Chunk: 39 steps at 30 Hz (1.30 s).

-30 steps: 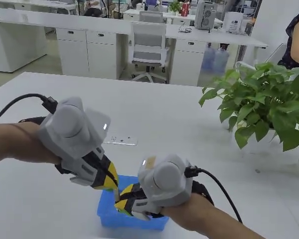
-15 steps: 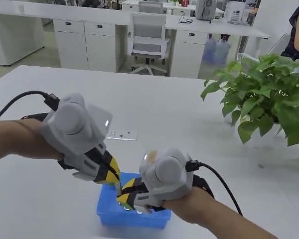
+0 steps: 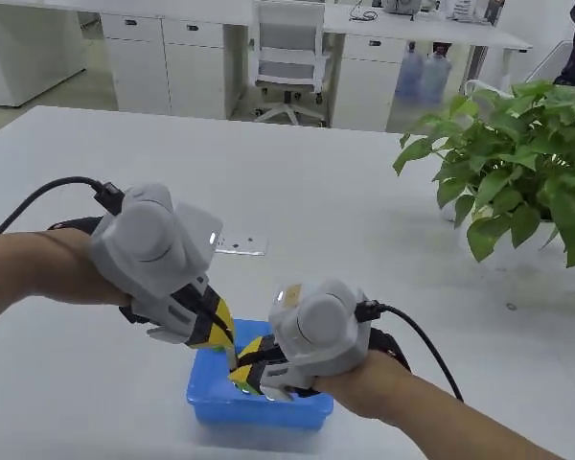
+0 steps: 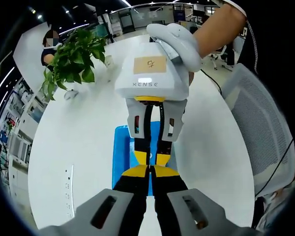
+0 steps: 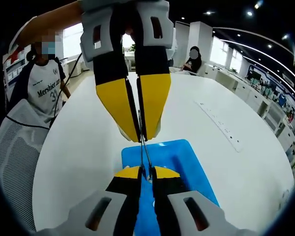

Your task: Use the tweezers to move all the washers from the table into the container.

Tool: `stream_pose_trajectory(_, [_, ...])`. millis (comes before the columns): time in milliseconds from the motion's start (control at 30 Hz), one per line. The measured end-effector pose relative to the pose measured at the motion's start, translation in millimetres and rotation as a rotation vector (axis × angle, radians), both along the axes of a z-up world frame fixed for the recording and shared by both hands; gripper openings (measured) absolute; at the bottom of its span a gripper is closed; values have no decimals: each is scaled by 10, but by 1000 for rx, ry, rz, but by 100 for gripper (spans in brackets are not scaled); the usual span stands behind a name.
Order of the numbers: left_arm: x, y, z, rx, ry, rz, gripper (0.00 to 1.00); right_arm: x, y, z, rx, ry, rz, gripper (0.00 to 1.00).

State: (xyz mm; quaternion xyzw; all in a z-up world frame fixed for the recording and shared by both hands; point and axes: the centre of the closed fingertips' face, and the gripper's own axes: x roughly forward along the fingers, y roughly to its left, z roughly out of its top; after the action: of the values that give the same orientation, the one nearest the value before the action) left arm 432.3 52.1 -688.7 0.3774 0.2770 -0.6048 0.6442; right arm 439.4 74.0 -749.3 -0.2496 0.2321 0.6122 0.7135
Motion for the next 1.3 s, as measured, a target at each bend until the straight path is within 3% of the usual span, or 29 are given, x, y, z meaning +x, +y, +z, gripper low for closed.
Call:
stream_pose_trajectory(500, [114, 29, -223, 11, 27, 1, 6, 82, 13, -223, -11, 47, 5, 10])
stream_pose_trajectory(700, [106, 33, -265, 15, 34, 0, 6, 74, 22, -270, -16, 61, 7, 10])
stream_pose_trajectory(1300, [70, 36, -217, 13, 29, 2, 6, 53, 18, -232, -15, 59, 1, 11])
